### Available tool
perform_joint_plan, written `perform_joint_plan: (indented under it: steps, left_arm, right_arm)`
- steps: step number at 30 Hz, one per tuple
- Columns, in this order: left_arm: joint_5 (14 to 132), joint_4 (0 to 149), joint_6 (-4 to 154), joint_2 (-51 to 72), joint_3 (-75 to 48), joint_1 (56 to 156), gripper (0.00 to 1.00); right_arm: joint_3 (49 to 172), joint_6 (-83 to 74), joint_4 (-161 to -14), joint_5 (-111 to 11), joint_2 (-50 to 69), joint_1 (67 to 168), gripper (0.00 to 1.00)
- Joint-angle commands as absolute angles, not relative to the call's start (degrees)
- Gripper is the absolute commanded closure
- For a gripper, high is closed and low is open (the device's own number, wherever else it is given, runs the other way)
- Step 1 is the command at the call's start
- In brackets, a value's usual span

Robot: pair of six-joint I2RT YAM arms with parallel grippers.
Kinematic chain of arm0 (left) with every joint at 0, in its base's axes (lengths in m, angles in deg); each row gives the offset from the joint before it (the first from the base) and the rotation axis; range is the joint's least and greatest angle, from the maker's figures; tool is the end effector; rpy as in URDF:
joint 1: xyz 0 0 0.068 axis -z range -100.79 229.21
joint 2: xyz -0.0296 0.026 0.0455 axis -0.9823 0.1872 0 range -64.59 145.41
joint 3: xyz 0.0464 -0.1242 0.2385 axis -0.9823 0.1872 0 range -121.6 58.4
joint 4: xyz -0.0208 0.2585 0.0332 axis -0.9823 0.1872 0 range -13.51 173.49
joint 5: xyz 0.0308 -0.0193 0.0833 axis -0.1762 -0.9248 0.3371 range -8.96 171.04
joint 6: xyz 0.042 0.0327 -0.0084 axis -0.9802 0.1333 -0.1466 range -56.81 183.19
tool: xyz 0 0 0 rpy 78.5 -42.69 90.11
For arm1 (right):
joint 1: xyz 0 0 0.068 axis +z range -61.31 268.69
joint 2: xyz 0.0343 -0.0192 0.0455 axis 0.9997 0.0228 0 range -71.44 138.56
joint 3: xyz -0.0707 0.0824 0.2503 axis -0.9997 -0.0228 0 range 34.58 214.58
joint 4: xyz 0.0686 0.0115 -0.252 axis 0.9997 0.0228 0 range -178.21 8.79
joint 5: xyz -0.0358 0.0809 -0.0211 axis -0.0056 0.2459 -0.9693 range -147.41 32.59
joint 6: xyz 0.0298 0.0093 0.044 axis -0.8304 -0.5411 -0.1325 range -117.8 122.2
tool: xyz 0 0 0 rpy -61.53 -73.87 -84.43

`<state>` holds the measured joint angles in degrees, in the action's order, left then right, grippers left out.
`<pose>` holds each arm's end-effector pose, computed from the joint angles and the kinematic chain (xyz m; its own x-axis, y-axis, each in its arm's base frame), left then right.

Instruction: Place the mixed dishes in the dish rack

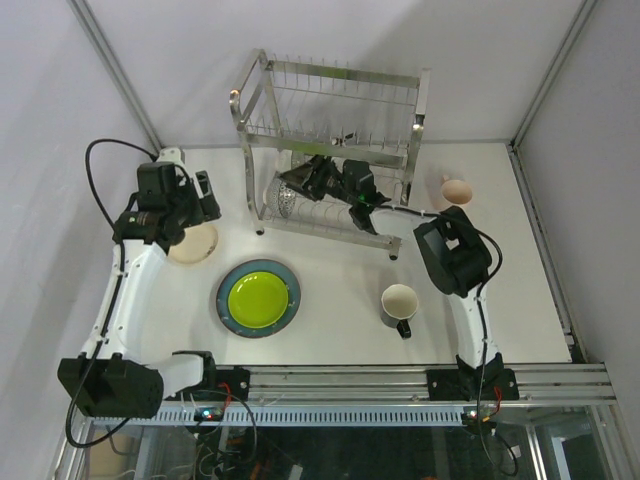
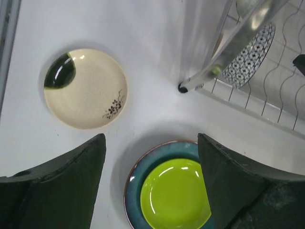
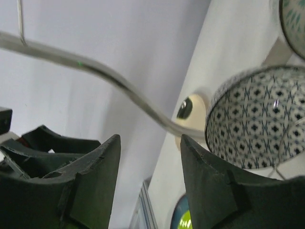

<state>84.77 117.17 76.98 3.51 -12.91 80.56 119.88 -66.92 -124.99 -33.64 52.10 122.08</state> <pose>0.2496 -0.0035 0.3655 -0.5840 -0.2240 -0.7803 -0.1722 0.9735 -0.1507 0.4113 0.2882 0.2263 -0.7925 0.5018 -0.3467 -0.2795 0.2065 0.9377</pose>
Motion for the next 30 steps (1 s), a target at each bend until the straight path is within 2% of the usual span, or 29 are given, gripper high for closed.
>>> perform_joint_plan:
  steps: [1,8,10,11,20,30]
  left_arm:
    - [80.95,116.82,76.96,-0.33,-8.62,80.02,0.18]
    - [69.87,110.13,83.09,-7.23,1.95,80.02,0.17]
    - [68.05,108.78,84.47,-8.81,3.8,80.02,0.01]
    - [67.15,108.58,84.85,-9.39,4.19,80.08,0.0]
    - [58.82,104.45,88.21,-16.76,8.77,80.08,0.0]
    - [49.46,97.18,96.1,-25.11,15.97,80.15,0.0]
  right_arm:
    - [115.65,-61.62,-123.81,-30.53,46.07,124.56,0.48]
    - [107.24,-59.22,-119.66,-27.21,41.1,128.36,0.48]
    - [105.48,-57.35,-117.06,-26.68,39.25,129.72,0.48]
    - [105.35,-56.2,-115.17,-26.65,38.24,130.42,0.48]
    - [97.43,-44.65,-96.64,-31.31,25.2,136.74,0.48]
    - [95.84,-37.42,-63.48,-45.26,7.71,141.86,0.49]
